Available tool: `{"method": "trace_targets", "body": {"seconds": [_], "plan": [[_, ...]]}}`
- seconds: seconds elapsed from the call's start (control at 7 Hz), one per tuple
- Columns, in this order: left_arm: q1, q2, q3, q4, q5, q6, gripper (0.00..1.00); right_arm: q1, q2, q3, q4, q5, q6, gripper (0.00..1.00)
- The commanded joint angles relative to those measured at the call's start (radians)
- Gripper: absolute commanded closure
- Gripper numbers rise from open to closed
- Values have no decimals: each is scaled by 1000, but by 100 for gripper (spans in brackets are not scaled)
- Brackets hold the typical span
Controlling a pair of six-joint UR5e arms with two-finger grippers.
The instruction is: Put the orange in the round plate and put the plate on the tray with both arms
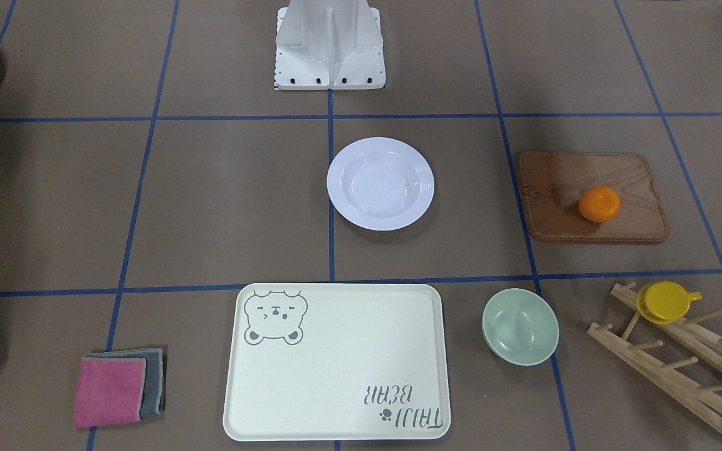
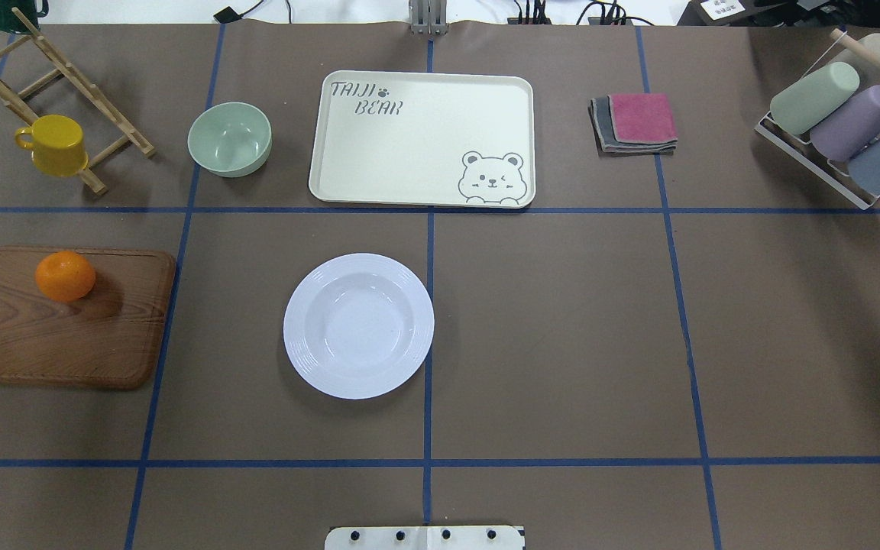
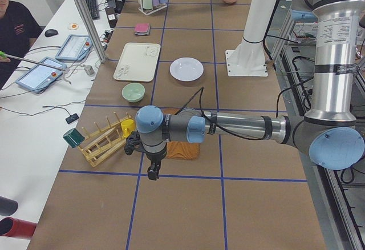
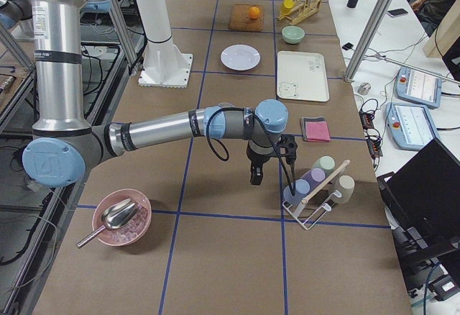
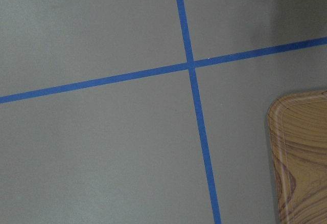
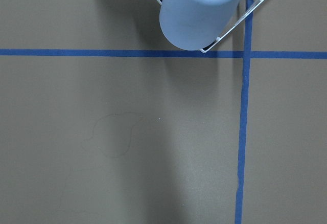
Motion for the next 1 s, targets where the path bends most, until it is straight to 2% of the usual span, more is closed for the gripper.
{"method": "trace_targets", "body": {"seconds": [0.0, 0.14, 0.29, 0.43, 0.57, 0.71, 0.86], "plan": [[0, 0, -1, -2, -29, -6, 1, 0, 8, 9, 3, 2, -1, 0], [1, -1, -1, -2, -46, -9, 0, -6, 56, 5, 18, 17, 0, 0], [3, -3, -8, -3, -48, -50, 0, -27, 87, 15, 39, 62, 0, 0], [8, -5, -25, -6, -48, -116, 0, -58, 91, 21, 111, 130, 5, 0], [17, -6, -44, -6, -48, -144, 0, -80, 89, 19, 159, 218, 126, 0], [37, -8, -60, -9, -48, -195, 0, -119, 104, 18, 164, 338, 352, 0], [66, -8, -89, -9, -48, -251, 0, -159, 132, 18, 253, 369, 376, 0]]}}
